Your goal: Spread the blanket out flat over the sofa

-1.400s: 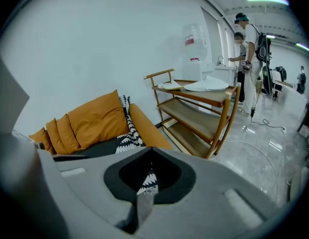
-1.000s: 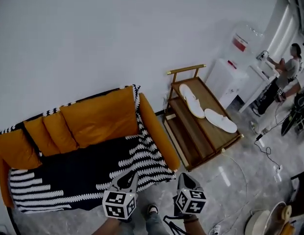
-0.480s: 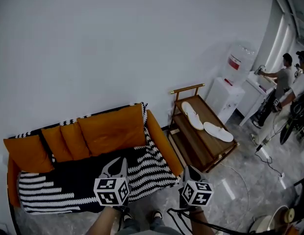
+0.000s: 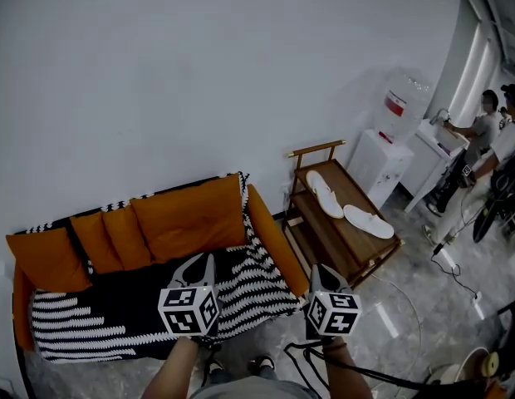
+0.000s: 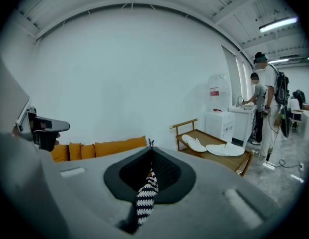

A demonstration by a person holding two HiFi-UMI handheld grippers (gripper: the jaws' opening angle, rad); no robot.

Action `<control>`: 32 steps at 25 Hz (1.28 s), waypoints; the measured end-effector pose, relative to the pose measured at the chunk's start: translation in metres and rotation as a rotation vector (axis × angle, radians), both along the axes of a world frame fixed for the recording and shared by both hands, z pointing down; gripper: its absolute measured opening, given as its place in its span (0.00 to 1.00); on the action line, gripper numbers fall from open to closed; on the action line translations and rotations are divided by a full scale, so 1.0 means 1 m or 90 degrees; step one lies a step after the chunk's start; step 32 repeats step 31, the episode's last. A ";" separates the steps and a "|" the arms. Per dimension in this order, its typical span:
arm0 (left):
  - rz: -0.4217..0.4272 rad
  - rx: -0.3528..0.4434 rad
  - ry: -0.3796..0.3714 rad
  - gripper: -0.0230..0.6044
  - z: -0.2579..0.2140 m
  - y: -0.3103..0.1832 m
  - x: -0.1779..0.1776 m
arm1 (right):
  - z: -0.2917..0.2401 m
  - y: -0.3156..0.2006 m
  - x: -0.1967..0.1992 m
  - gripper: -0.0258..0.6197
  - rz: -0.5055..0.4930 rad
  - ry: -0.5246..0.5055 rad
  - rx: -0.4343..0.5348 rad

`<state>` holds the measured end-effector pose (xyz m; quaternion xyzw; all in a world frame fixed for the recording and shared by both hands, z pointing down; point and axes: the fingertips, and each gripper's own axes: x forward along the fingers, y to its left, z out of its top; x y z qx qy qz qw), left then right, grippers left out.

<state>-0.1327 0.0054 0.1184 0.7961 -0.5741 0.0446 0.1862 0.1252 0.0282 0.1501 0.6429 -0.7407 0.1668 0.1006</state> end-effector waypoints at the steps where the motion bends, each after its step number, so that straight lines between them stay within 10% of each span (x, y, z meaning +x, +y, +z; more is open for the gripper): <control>1: -0.001 0.001 0.000 0.05 -0.001 -0.002 0.002 | -0.001 -0.002 0.001 0.05 -0.001 0.001 0.000; 32: -0.018 -0.008 -0.001 0.05 0.009 -0.011 -0.002 | -0.006 -0.008 0.007 0.05 0.013 0.015 -0.002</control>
